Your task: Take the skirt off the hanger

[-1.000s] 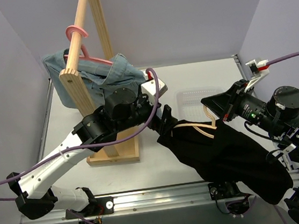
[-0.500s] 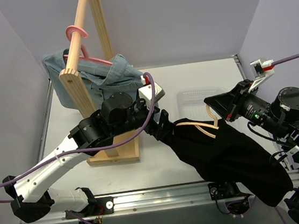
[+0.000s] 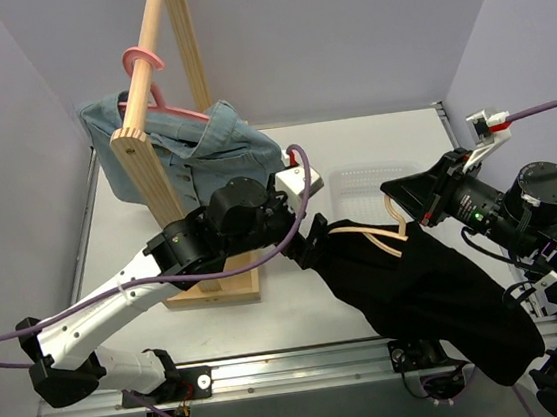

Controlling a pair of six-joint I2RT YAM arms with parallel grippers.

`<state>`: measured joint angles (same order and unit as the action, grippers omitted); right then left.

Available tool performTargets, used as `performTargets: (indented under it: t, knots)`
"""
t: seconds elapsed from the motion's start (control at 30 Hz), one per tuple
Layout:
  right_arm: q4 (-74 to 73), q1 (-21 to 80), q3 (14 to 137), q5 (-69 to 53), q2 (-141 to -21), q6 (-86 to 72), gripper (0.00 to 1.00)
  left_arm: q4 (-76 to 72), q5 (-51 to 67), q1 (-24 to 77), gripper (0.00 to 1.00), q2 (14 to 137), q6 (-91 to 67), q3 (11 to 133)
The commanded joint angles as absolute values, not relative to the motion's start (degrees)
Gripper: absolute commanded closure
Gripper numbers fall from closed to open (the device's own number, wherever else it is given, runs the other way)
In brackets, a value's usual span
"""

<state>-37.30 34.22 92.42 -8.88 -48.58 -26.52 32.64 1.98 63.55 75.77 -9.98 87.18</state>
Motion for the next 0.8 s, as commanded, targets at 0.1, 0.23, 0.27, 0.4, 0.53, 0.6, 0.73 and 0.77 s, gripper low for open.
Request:
performTargets:
  t: [0.1,0.23,0.27,0.4,0.53,0.6,0.73,0.77]
  knots:
    - [-34.4,34.6,93.3,-8.1,-47.7,-26.6,1.00,35.3,-3.2,64.6,0.17,76.6,-9.8,88.8]
    - [-35.5,34.5,93.2,-7.1,-47.1,-26.5,1.00,34.9,-4.1,64.6,0.44,76.1,-10.3,88.4]
    - [-36.0,34.6,93.0,-6.9,-46.9,-26.4,1.00,34.7,-3.7,64.6,0.46,76.0,-10.3,88.3]
    - [-37.2,34.6,92.0,-6.1,-46.1,-25.9,1.00,33.8,-3.2,64.6,0.50,75.8,-10.9,88.1]
    - [-37.7,34.9,90.8,-5.6,-44.7,-25.9,1.00,33.1,-4.0,64.6,0.52,75.8,-12.1,88.1]
    - [-37.6,35.0,89.9,-5.6,-44.5,-26.0,1.00,31.7,-3.9,64.6,0.52,75.6,-12.5,87.7]
    - [-36.4,35.0,88.2,-7.3,-43.7,-26.5,1.00,29.9,-4.1,64.6,0.47,75.7,-13.3,87.2]
    - [-36.0,34.9,88.0,-7.7,-43.5,-26.7,1.00,29.8,-4.1,64.6,0.47,75.9,-13.3,87.3]
